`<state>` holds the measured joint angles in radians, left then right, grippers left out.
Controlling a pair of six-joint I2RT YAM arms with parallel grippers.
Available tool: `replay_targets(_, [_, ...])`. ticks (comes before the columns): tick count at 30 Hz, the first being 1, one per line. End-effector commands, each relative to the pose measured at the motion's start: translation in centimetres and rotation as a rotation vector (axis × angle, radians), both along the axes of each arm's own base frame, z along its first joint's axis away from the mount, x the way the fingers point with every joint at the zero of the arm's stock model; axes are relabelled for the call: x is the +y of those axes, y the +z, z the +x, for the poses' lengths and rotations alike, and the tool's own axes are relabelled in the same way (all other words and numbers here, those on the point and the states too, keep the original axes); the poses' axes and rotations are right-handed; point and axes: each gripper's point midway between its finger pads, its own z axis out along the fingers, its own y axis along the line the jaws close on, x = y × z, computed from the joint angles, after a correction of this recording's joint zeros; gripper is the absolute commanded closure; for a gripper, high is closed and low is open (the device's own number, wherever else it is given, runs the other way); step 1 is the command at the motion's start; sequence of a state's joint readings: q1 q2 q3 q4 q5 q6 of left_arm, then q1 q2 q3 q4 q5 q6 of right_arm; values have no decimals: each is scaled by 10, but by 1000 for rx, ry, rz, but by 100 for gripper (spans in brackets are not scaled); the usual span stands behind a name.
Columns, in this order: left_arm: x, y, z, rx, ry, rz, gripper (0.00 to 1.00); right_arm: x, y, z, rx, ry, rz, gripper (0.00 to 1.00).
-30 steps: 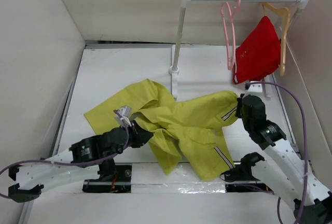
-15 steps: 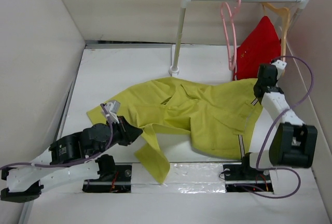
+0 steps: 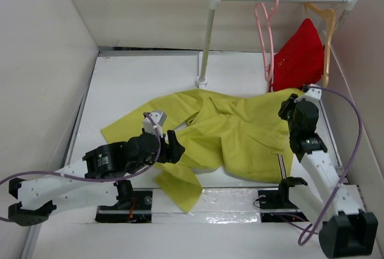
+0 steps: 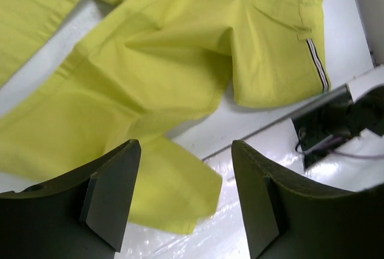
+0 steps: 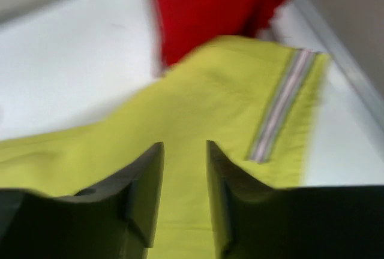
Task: Place the trousers on the hanger
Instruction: Flatten out the trousers at the center of the board.
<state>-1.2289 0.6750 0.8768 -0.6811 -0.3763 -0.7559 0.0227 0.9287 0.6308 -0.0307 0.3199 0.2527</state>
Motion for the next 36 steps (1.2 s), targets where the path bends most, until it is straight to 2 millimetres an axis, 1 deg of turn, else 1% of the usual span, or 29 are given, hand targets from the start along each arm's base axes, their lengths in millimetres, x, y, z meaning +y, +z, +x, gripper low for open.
replay_targets(1, [-4, 43, 25, -111, 107, -77, 40, 56, 19, -15, -161, 241, 74, 74])
replay_targets(2, [4, 49, 37, -148, 189, -82, 40, 82, 18, -24, -171, 353, 85, 83])
replay_targets(3, [6, 54, 42, -159, 228, -103, 39, 94, 9, -32, -161, 407, 86, 93])
replay_targets(4, [6, 64, 46, -182, 251, -142, 39, 105, 15, -39, -182, 463, 83, 97])
replay_targets(5, [11, 70, 53, -212, 300, -152, 39, 116, 9, -45, -162, 520, 68, 99])
replay_targets(6, [13, 72, 58, -227, 335, -160, 39, 134, 6, -52, -147, 595, 67, 100])
replay_targets(7, [14, 71, 63, -232, 384, -174, 39, 148, -2, -59, -125, 658, 68, 100])
replay_targets(8, [19, 72, 70, -261, 439, -166, 39, 159, -2, -61, -137, 714, 52, 100])
replay_targets(9, [20, 69, 76, -274, 472, -153, 42, 173, -5, -67, -129, 772, 48, 100])
replay_targets(12, [5, 52, 104, -254, 495, -74, 47, 193, -14, -69, -107, 847, 29, 100])
replay_targets(13, [-11, 41, 122, -224, 476, -69, 49, 203, -17, -73, -97, 885, 30, 100])
replay_targets(14, [-7, 25, 144, -149, 451, -81, 53, 212, -25, -74, -75, 919, 24, 100])
replay_targets(15, [-3, 9, 159, -117, 472, -106, 56, 222, -28, -80, -65, 962, 21, 100])
replay_targets(16, [6, -4, 170, -82, 508, -126, 57, 227, -30, -83, -58, 984, 17, 100])
replay_targets(17, [35, -14, 186, -63, 610, -146, 57, 231, -32, -86, -56, 1003, 12, 100])
replay_targets(18, [50, -18, 190, -45, 696, -203, 54, 235, -34, -91, -56, 1023, 12, 98])
replay_targets(19, [68, -31, 189, -39, 760, -230, 52, 239, -33, -95, -62, 1045, 8, 97])
replay_targets(20, [81, -36, 190, -32, 800, -256, 50, 245, -34, -102, -61, 1077, -3, 96])
replay_targets(21, [111, -42, 195, -27, 916, -291, 47, 245, -34, -104, -62, 1082, -8, 94])
replay_targets(22, [132, -56, 190, -7, 989, -282, 44, 246, -32, -106, -76, 1088, -12, 93])
replay_targets(23, [153, -62, 190, -4, 1068, -269, 43, 247, -29, -107, -94, 1092, -16, 92])
replay_targets(24, [188, -70, 188, 2, 1195, -258, 42, 249, -29, -109, -99, 1101, -17, 90])
replay_targets(25, [206, -85, 181, 47, 1280, -247, 42, 249, -27, -110, -108, 1105, -18, 89])
replay_targets(27, [226, -97, 179, 81, 1328, -233, 41, 254, -26, -114, -117, 1134, -16, 86])
replay_targets(28, [243, -112, 173, 125, 1389, -197, 41, 254, -25, -115, -120, 1137, -14, 85])
replay_targets(30, [258, -125, 170, 160, 1429, -128, 41, 259, -27, -121, -116, 1166, -13, 84])
replay_targets(31, [268, -138, 165, 216, 1468, -65, 40, 259, -27, -121, -119, 1166, -12, 84])
replay_targets(32, [277, -142, 163, 229, 1489, -6, 40, 260, -28, -124, -122, 1175, -10, 84])
replay_targets(36, [293, -167, 161, 335, 1503, 159, 37, 260, -28, -130, -135, 1188, -1, 84])
